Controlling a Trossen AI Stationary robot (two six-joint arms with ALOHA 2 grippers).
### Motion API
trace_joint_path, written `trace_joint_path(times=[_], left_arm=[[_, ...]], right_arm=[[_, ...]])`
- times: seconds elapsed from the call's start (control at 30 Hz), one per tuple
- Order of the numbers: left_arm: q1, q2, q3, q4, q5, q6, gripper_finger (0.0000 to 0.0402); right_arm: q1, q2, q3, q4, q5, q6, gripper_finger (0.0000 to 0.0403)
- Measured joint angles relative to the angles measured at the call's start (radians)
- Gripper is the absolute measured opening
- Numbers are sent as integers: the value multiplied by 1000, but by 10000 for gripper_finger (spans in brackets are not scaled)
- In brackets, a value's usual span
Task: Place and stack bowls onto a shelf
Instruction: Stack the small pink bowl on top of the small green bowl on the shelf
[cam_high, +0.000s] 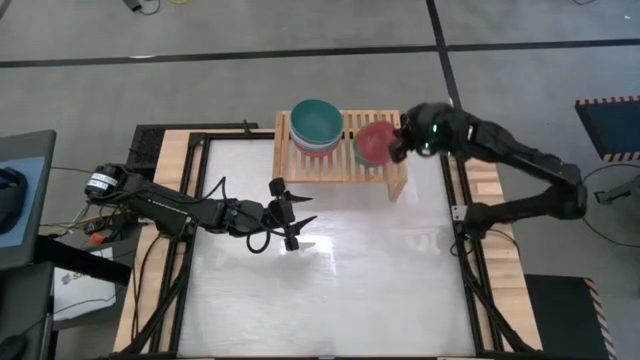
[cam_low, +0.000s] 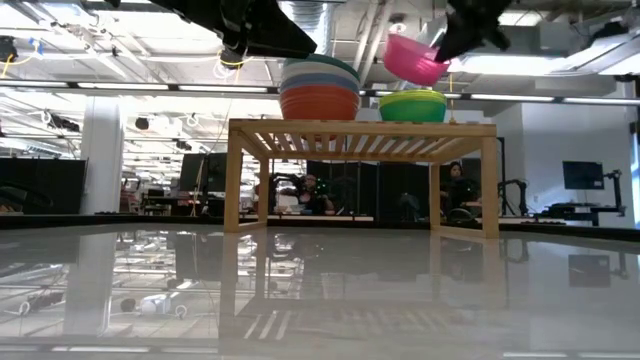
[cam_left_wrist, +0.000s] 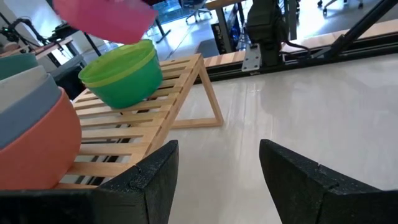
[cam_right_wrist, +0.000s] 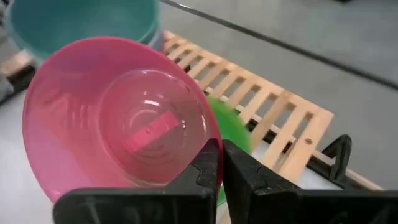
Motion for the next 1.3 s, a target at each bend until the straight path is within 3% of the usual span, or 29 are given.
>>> trace_joint_path(times=[0.17,0.37,0.67,0.8,0.9,1.3], left_arm=[[0,0,0,-1,-6,0,210],[0,0,0,-1,-12,17,210],[0,0,0,-7,-12,17,210],[0,0,0,-7,-12,17,210],[0,0,0,-7,-12,16,210],[0,0,0,-7,-13,8,210]], right_arm=[[-172,27,0,28,-177,-19,52],[-260,66,0,24,-318,-24,67],[-260,61,0,93,-319,-28,110],[-259,48,1,141,-266,-86,120],[-260,66,-4,118,-224,-110,116],[-252,137,-7,4,-224,-129,79]])
